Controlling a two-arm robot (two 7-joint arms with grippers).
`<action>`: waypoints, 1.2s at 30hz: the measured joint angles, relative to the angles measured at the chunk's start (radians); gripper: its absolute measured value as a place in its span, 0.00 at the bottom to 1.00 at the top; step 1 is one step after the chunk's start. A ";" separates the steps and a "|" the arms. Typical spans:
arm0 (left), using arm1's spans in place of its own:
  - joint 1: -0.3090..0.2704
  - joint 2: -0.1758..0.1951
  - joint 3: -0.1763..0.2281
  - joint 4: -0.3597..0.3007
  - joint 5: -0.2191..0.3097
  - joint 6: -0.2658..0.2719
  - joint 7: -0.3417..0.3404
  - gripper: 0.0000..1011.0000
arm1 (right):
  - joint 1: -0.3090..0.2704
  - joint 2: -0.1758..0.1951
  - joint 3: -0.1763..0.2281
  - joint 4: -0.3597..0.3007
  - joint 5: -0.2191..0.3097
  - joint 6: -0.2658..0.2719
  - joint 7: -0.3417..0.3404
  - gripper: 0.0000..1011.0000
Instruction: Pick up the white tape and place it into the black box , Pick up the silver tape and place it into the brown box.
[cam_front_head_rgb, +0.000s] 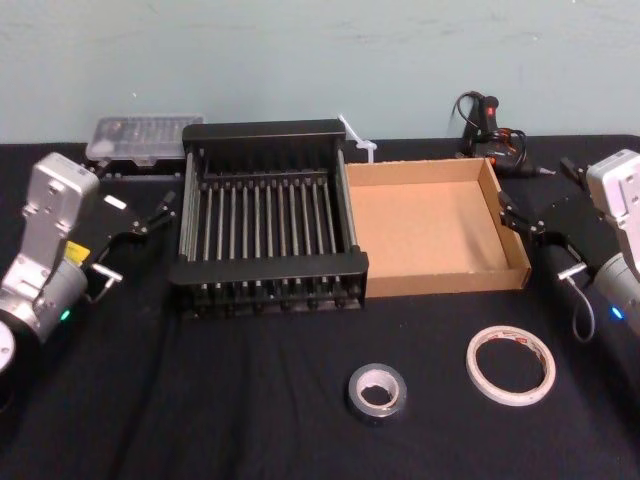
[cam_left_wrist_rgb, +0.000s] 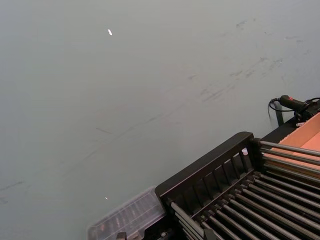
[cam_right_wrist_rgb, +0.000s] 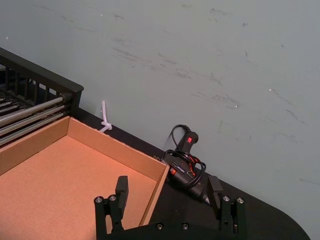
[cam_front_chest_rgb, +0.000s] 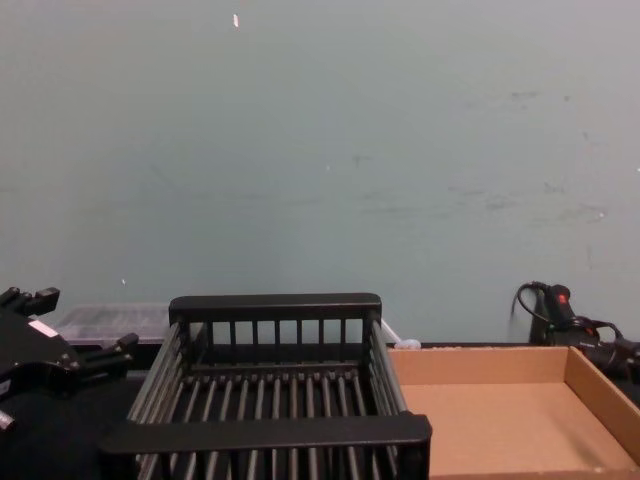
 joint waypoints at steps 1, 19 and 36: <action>0.000 0.000 0.000 0.000 0.000 0.000 0.000 0.99 | 0.000 0.000 0.000 0.000 0.000 0.000 0.000 0.99; 0.000 0.000 0.000 0.000 0.000 0.000 0.000 0.99 | 0.000 0.000 0.000 0.000 0.000 0.000 0.000 0.99; 0.000 0.000 0.000 0.000 0.000 0.000 0.000 0.99 | 0.000 0.000 0.000 0.000 0.000 0.000 0.000 0.99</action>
